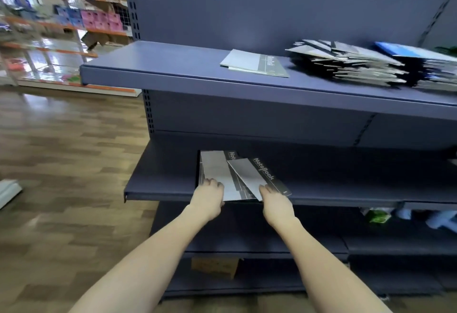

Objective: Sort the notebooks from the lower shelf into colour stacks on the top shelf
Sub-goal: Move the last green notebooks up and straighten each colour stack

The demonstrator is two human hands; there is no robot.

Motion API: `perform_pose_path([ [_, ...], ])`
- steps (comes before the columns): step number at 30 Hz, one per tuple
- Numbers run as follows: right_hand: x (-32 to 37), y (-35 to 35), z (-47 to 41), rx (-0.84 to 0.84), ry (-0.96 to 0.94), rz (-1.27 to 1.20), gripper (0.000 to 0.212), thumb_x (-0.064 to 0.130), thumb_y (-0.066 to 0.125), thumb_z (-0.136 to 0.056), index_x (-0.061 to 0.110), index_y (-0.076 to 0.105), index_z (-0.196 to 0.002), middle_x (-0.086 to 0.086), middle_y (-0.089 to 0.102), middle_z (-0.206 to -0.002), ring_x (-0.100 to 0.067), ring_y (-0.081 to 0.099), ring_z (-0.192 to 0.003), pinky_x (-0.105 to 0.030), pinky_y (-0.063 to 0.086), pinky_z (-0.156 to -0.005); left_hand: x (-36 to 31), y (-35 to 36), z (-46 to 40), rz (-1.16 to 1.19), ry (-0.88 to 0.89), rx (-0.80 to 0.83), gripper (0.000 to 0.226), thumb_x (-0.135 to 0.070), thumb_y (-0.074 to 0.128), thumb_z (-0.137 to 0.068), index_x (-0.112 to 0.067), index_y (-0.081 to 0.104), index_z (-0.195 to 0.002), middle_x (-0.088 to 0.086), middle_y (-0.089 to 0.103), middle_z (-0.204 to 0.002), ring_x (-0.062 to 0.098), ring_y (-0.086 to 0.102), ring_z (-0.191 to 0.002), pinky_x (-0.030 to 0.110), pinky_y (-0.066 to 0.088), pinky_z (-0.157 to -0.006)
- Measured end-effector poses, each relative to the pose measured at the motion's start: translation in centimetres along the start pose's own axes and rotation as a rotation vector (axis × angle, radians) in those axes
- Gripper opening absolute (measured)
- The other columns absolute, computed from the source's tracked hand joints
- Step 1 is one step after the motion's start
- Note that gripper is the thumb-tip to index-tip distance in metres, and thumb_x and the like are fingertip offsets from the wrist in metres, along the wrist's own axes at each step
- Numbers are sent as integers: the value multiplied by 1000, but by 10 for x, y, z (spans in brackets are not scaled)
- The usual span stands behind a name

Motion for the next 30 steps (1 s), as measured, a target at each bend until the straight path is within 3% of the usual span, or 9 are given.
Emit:
perform_pose_path([
  [4,-20,-6,-8,-14,149,-121,44,4,44,-97,21,50,-137,-14,66,-116,-35,62,-105,-34,45,-76,-14,-1,-1,-134,30,48,43,-2,59,-85,-1,50,-127,17,56,-122,32,53,-114,35,46,-79],
  [11,-27,-13,7,-5,160,-235,22,13,42,-99,19,59,-112,-13,66,-108,-37,58,-97,-33,40,-71,-31,-9,10,-88,61,-2,37,10,56,-77,-8,62,-109,10,62,-107,28,55,-104,32,37,-67],
  [16,-41,-28,18,19,163,-357,22,10,38,-97,22,46,-81,-9,61,-87,-32,52,-81,-32,36,-66,-56,-24,6,-12,141,-85,28,1,56,-85,-13,66,-108,4,64,-109,28,51,-110,37,43,-92],
  [18,-44,-36,24,-1,134,-369,22,6,38,-95,21,46,-82,-6,58,-80,-32,51,-78,-32,36,-64,-74,-29,2,46,191,-98,18,-18,54,-97,-15,64,-112,4,61,-113,29,50,-113,39,39,-96],
  [20,-52,-43,30,-27,117,-374,23,1,38,-91,21,49,-86,-4,59,-78,-30,52,-76,-32,37,-64,-87,-31,-1,75,189,-93,19,-19,52,-99,-16,60,-116,7,60,-114,32,52,-112,41,38,-98],
  [23,-68,-55,35,-53,113,-387,30,-1,37,-90,21,57,-97,-5,60,-78,-26,54,-70,-31,37,-61,-99,-32,-3,50,133,-60,50,4,56,-85,-16,45,-130,10,54,-124,35,50,-116,53,35,-107],
  [26,-84,-64,39,-53,98,-366,27,-1,37,-91,19,55,-98,-5,57,-75,-27,52,-69,-32,38,-60,-107,-33,-1,-72,100,-17,74,9,63,-77,-6,29,-142,18,37,-142,40,39,-127,57,37,-101],
  [28,-91,-68,42,-61,74,-353,25,0,38,-90,16,55,-99,-8,59,-78,-31,54,-72,-33,38,-61,-106,-34,3,-81,35,18,84,9,66,-75,-6,23,-146,19,28,-149,42,33,-132,55,38,-99],
  [30,-95,-70,46,-61,57,-332,20,2,38,-91,14,53,-97,-9,60,-79,-34,56,-74,-33,38,-60,-102,-36,8,-56,-48,36,82,8,67,-73,-11,28,-143,16,35,-143,41,37,-129,51,40,-96],
])
Point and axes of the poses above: each hand's wrist, its own z-axis away from the middle knuckle, its own y-axis out of the palm, x = y × z, the point moved 8 cm from there along -z, towards the middle knuckle
